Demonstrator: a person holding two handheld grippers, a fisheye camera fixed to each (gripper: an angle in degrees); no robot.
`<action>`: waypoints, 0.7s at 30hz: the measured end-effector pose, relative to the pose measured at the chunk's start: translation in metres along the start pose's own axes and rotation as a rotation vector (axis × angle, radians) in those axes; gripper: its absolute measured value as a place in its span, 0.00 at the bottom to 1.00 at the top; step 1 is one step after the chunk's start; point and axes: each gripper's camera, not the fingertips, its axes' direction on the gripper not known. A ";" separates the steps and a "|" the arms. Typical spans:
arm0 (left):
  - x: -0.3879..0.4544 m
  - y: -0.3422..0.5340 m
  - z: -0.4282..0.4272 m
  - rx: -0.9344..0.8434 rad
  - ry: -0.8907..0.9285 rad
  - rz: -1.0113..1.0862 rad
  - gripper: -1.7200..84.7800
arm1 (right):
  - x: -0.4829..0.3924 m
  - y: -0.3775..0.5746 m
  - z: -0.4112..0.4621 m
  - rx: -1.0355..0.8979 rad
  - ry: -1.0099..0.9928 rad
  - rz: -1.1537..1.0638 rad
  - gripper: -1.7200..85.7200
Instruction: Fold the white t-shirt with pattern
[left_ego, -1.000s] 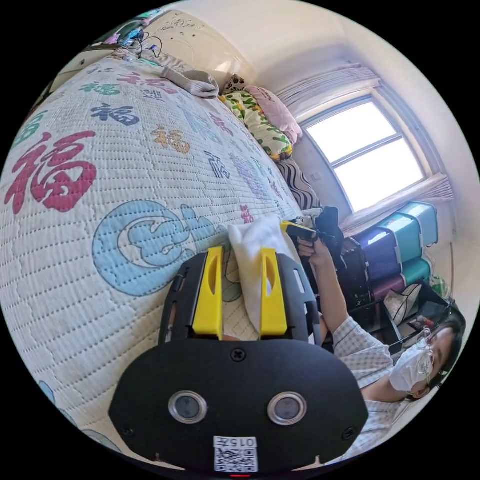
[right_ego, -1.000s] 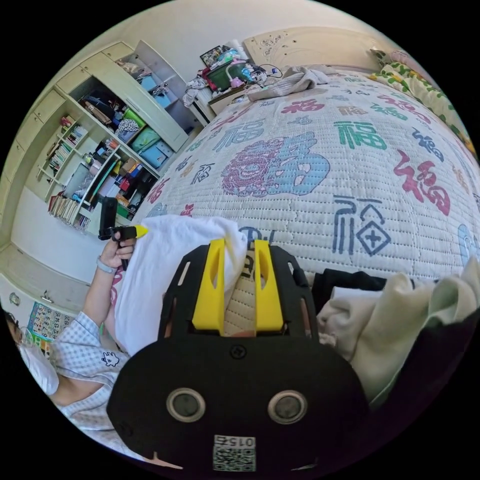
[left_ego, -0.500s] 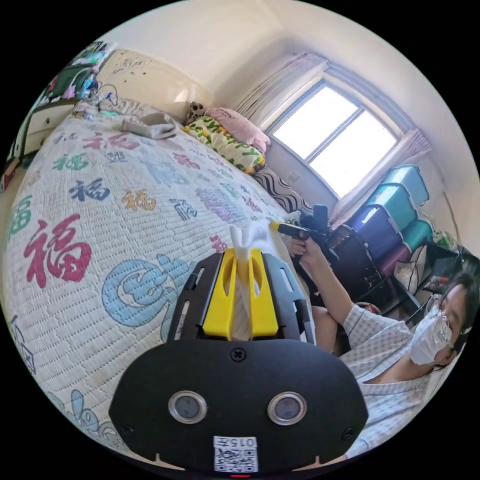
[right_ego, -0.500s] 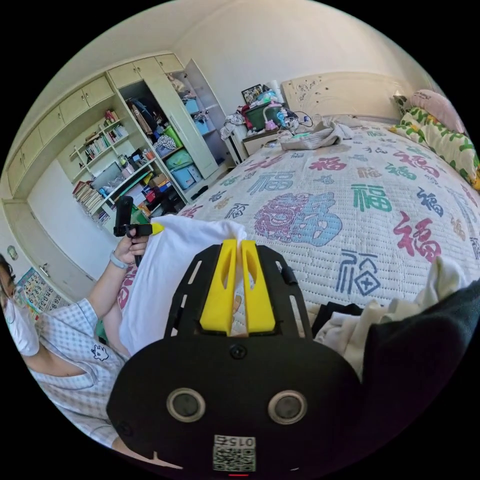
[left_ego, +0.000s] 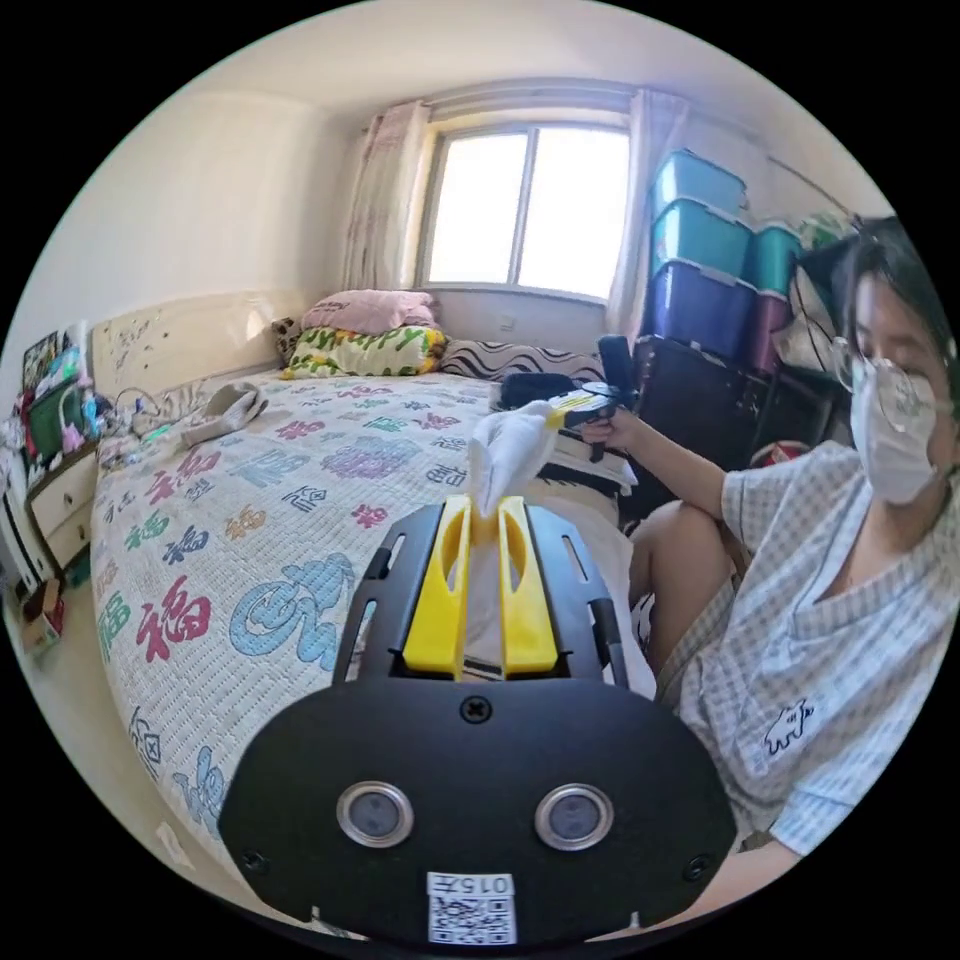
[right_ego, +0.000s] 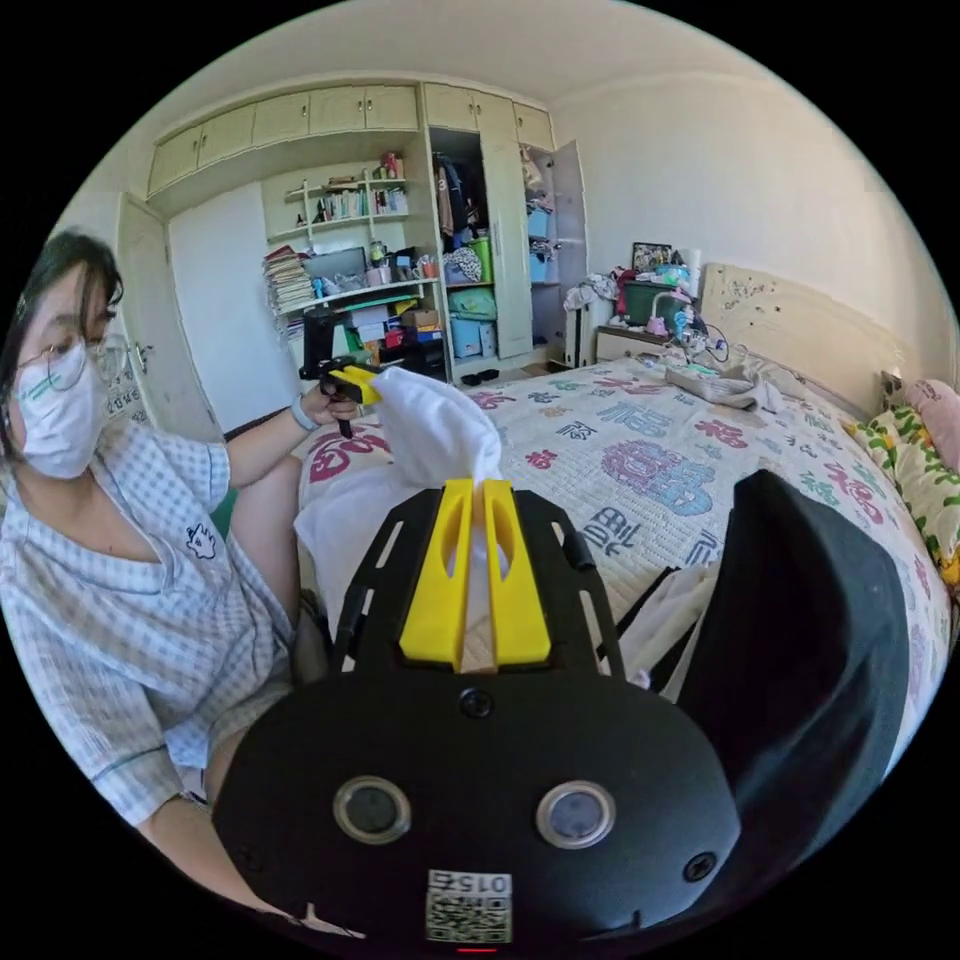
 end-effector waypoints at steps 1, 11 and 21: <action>0.022 0.015 -0.001 -0.008 0.003 0.072 0.04 | -0.020 0.014 -0.004 -0.004 0.008 -0.058 0.02; 0.148 0.148 0.019 -0.148 -0.079 0.375 0.04 | -0.131 0.116 0.029 -0.297 0.068 -0.396 0.02; 0.175 0.231 0.023 -0.174 -0.111 0.339 0.08 | -0.146 0.148 0.019 -0.253 0.012 -0.197 0.10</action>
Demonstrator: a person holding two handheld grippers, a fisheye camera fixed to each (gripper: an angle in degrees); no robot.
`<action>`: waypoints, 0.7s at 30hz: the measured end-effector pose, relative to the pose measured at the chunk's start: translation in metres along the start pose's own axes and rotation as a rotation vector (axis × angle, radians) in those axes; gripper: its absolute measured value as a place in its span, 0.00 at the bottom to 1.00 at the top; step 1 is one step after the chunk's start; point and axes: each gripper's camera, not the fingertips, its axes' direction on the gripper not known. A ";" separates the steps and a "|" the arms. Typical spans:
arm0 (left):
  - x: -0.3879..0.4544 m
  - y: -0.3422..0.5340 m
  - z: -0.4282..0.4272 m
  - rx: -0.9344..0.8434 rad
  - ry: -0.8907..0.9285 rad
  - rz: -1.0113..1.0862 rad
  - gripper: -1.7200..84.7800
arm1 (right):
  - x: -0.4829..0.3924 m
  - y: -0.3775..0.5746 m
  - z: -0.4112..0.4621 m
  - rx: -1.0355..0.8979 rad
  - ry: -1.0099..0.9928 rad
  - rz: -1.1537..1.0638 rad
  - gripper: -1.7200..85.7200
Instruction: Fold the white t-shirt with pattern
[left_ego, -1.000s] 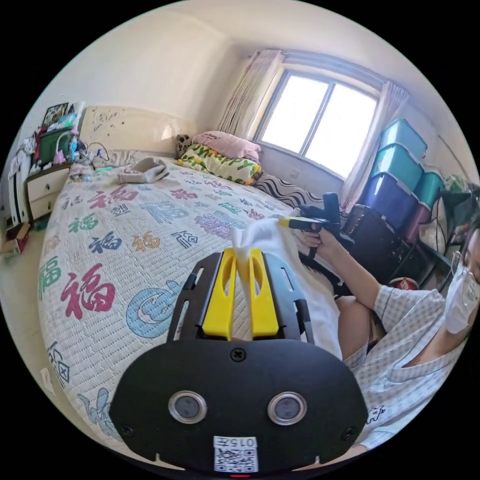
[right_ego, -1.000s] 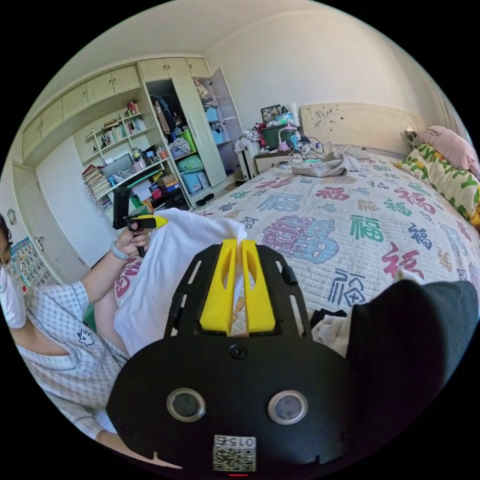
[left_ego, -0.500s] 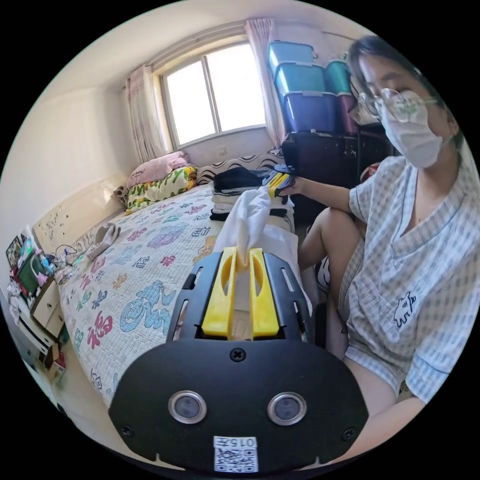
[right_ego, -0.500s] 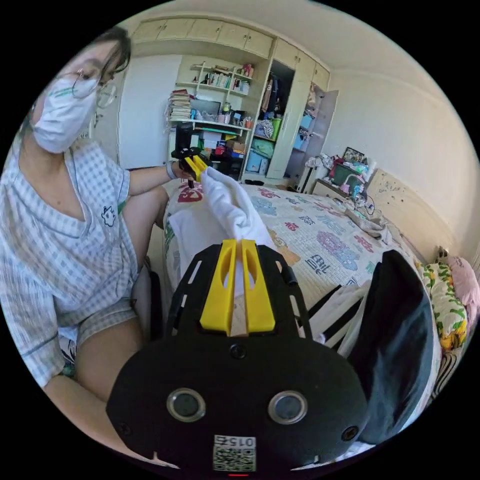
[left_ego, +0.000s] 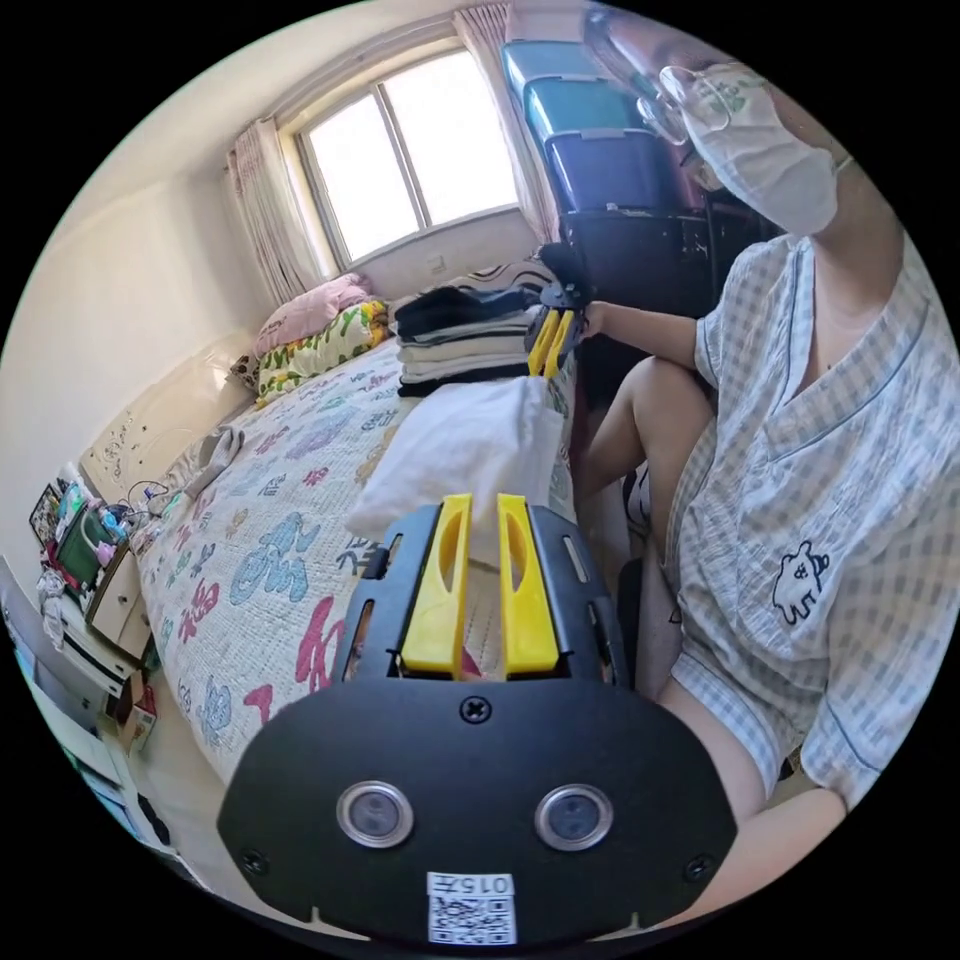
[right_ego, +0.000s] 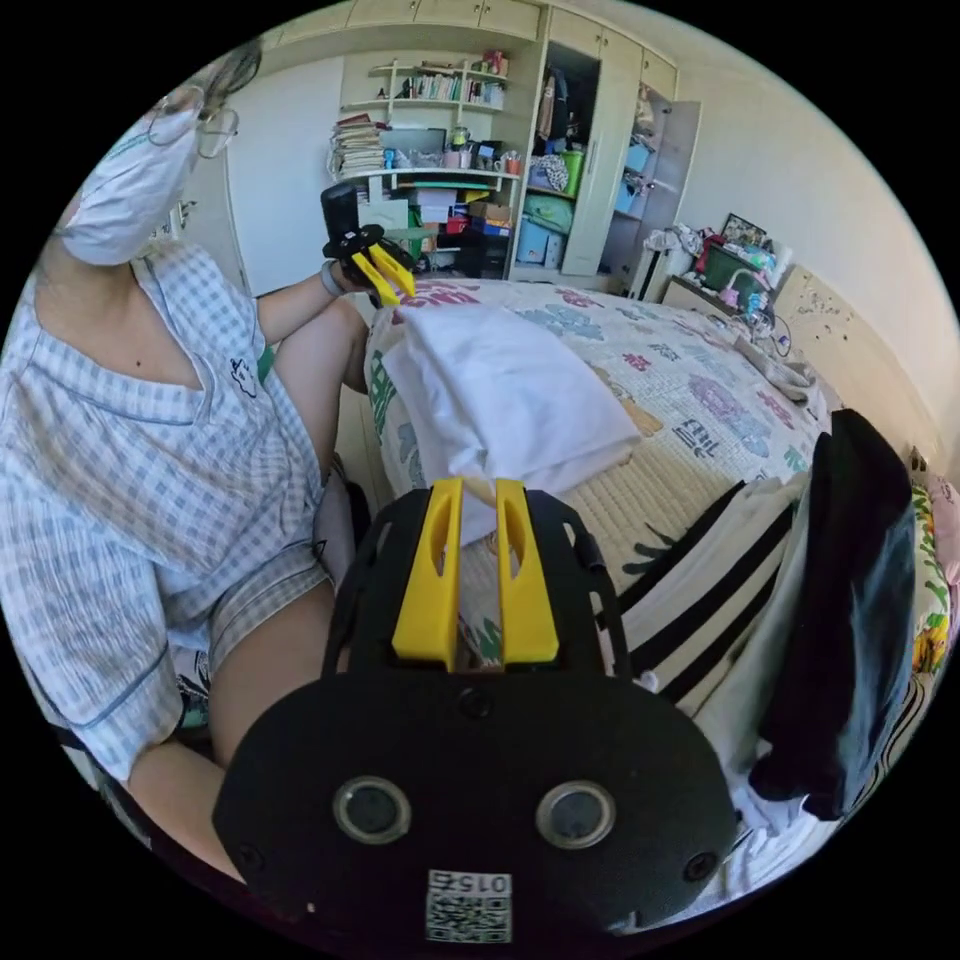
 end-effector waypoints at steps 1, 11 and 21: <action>0.005 0.004 -0.004 0.040 -0.014 0.005 0.09 | -0.010 -0.001 -0.002 0.031 0.052 0.002 0.11; 0.037 0.017 0.069 -0.066 -0.019 0.106 0.06 | -0.066 -0.013 0.083 -0.184 0.254 -0.168 0.05; 0.045 0.051 0.061 -0.011 0.044 0.124 0.03 | -0.077 0.008 0.085 -0.169 0.134 -0.214 0.02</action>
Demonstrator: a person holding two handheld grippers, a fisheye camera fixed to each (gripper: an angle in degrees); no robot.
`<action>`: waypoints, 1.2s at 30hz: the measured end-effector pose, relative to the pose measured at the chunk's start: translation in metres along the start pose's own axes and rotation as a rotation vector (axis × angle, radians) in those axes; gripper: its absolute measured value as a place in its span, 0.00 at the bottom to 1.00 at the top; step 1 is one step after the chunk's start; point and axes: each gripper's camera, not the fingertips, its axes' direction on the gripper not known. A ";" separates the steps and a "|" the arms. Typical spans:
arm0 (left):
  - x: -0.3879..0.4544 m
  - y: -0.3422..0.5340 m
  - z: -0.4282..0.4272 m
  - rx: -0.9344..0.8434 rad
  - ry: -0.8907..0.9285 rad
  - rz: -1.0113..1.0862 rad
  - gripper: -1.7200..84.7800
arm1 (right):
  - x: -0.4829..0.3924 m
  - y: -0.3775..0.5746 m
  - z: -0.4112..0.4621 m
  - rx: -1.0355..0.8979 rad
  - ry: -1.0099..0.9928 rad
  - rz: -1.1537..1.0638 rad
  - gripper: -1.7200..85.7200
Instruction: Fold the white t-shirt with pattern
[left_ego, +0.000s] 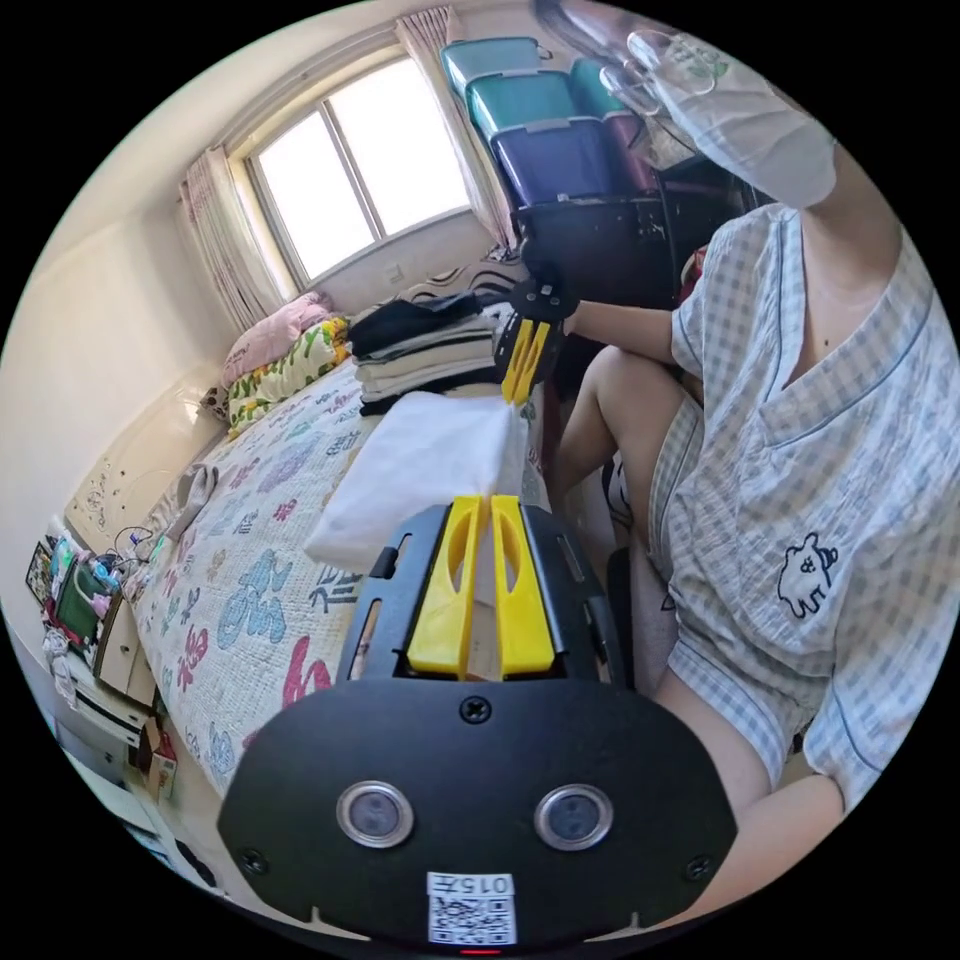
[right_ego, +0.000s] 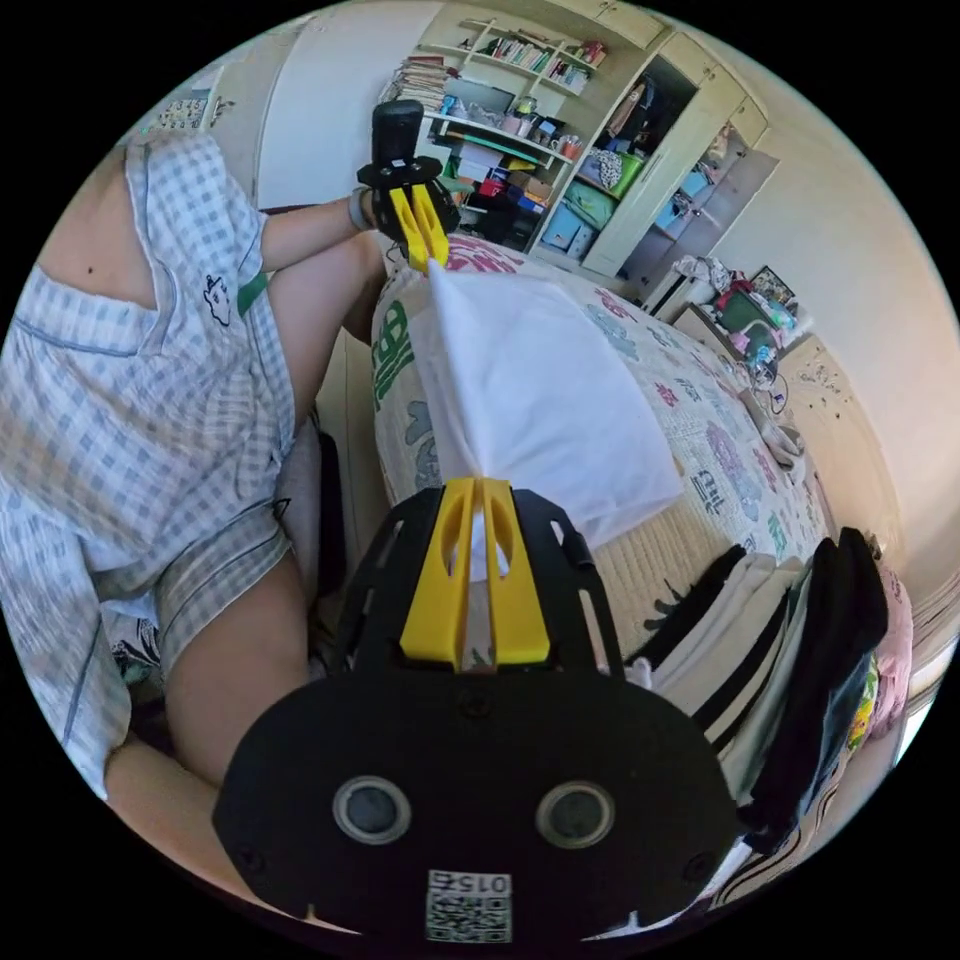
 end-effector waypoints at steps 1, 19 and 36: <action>0.002 0.002 0.014 -0.048 0.019 0.012 0.03 | -0.001 0.000 0.015 -0.052 -0.009 -0.011 0.02; -0.010 0.007 0.027 0.045 -0.054 -0.156 0.03 | 0.026 0.023 -0.020 0.250 0.035 0.144 0.01; 0.047 -0.071 0.176 -0.484 -0.415 -0.030 0.04 | 0.065 -0.001 0.049 0.072 -0.199 0.219 0.01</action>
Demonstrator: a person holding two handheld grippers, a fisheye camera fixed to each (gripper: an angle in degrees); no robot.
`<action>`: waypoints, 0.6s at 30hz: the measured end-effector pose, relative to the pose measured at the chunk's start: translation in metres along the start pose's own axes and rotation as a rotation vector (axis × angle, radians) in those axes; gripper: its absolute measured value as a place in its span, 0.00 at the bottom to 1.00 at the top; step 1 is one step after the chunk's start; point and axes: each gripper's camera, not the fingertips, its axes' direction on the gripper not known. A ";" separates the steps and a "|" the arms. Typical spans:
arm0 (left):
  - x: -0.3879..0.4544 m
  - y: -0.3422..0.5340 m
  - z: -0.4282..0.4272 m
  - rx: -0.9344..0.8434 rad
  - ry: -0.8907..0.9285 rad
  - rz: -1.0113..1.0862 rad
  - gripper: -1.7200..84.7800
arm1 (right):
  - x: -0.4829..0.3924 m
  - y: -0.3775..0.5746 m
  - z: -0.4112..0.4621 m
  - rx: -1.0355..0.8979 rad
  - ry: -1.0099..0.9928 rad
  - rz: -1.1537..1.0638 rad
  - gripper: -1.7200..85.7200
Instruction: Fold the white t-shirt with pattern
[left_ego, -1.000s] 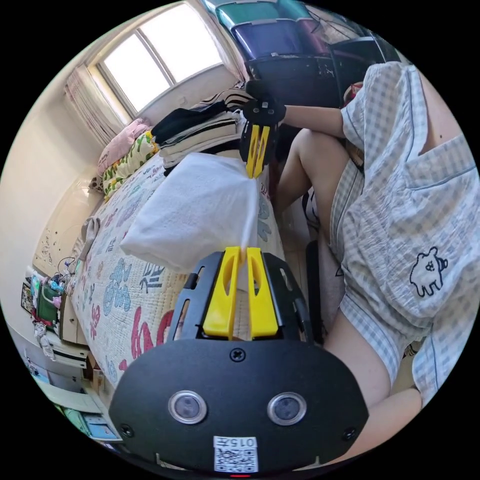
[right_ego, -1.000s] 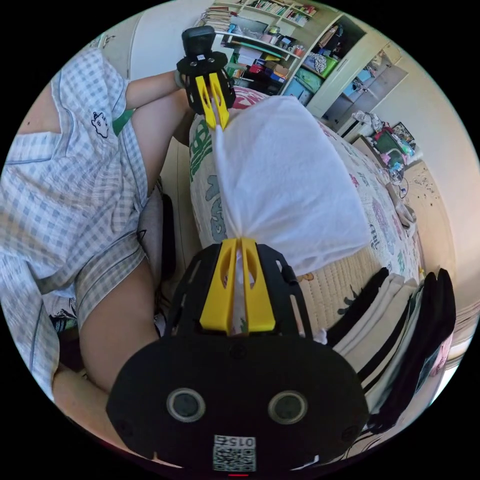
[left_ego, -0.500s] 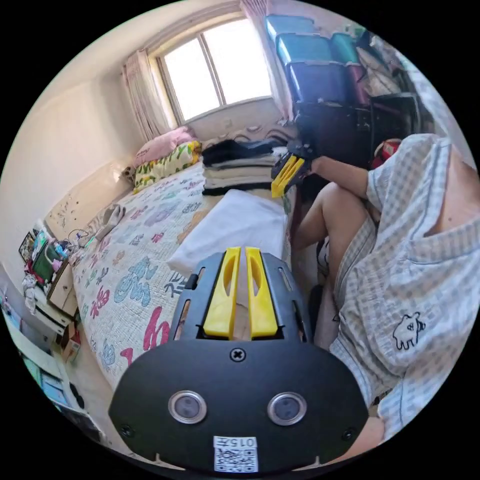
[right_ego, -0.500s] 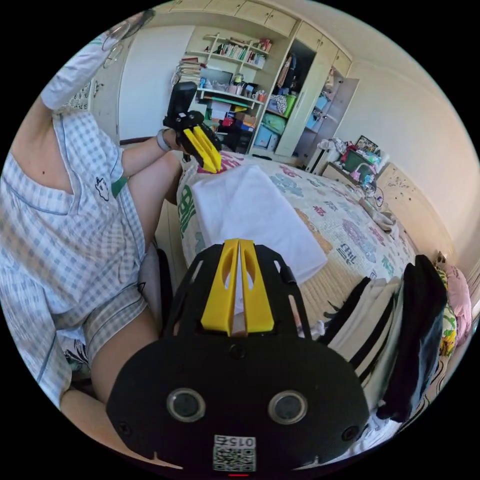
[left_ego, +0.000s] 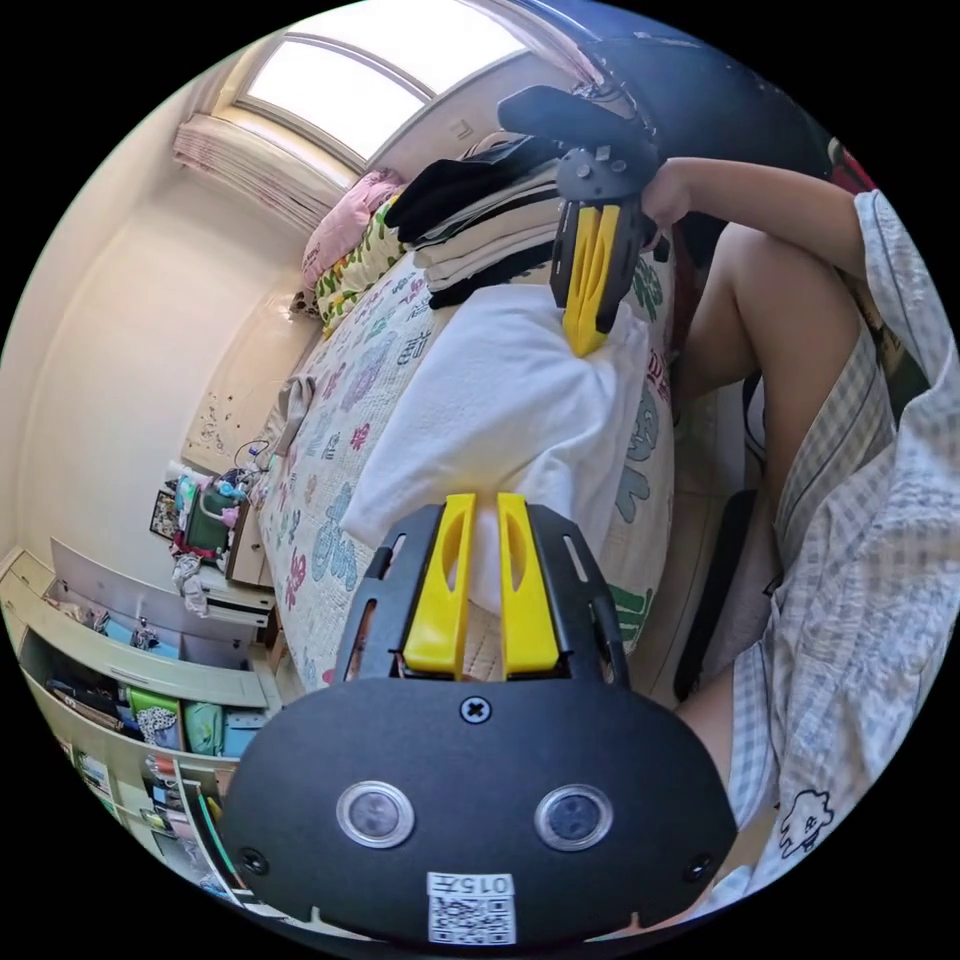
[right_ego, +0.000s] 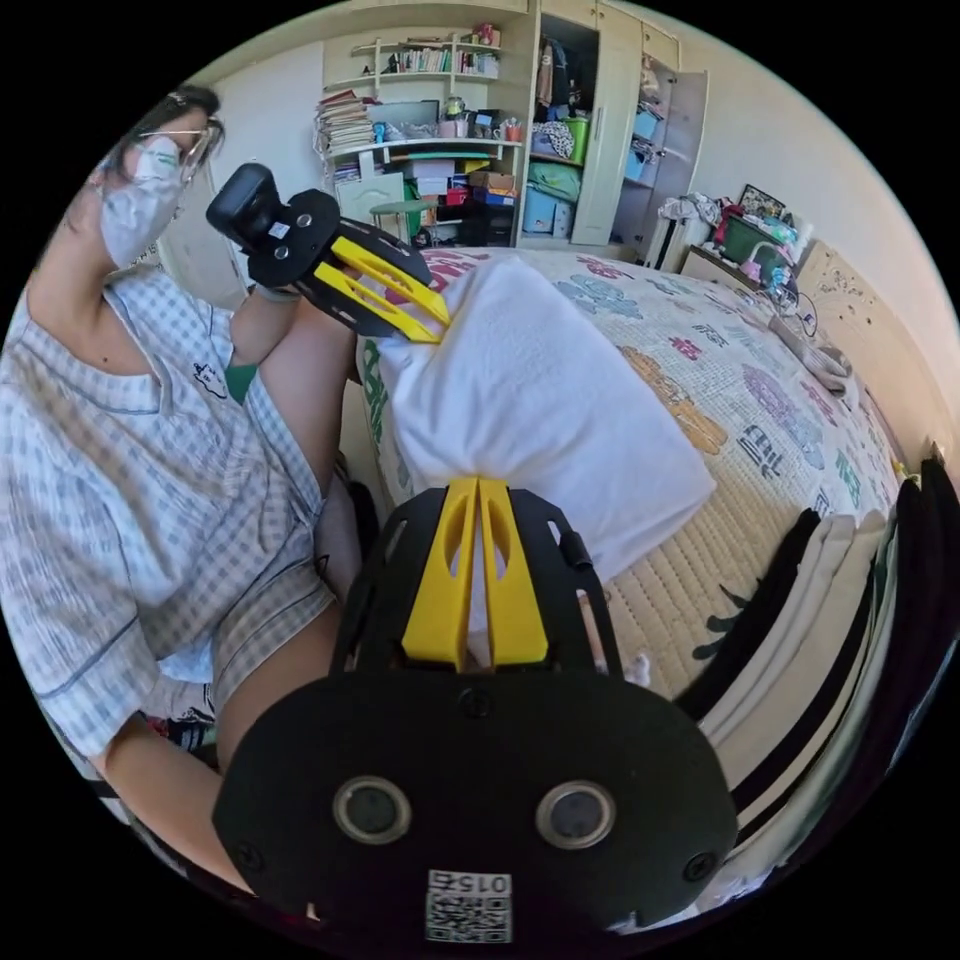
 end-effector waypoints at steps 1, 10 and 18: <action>0.002 -0.001 0.000 -0.002 -0.018 0.004 0.04 | -0.002 -0.001 -0.007 0.045 -0.001 0.009 0.01; -0.005 -0.008 -0.007 0.009 -0.029 0.001 0.05 | -0.003 -0.034 0.020 -0.014 0.088 0.054 0.01; -0.044 0.000 -0.020 0.053 0.079 -0.069 0.06 | -0.005 -0.045 0.043 -0.048 0.122 0.102 0.01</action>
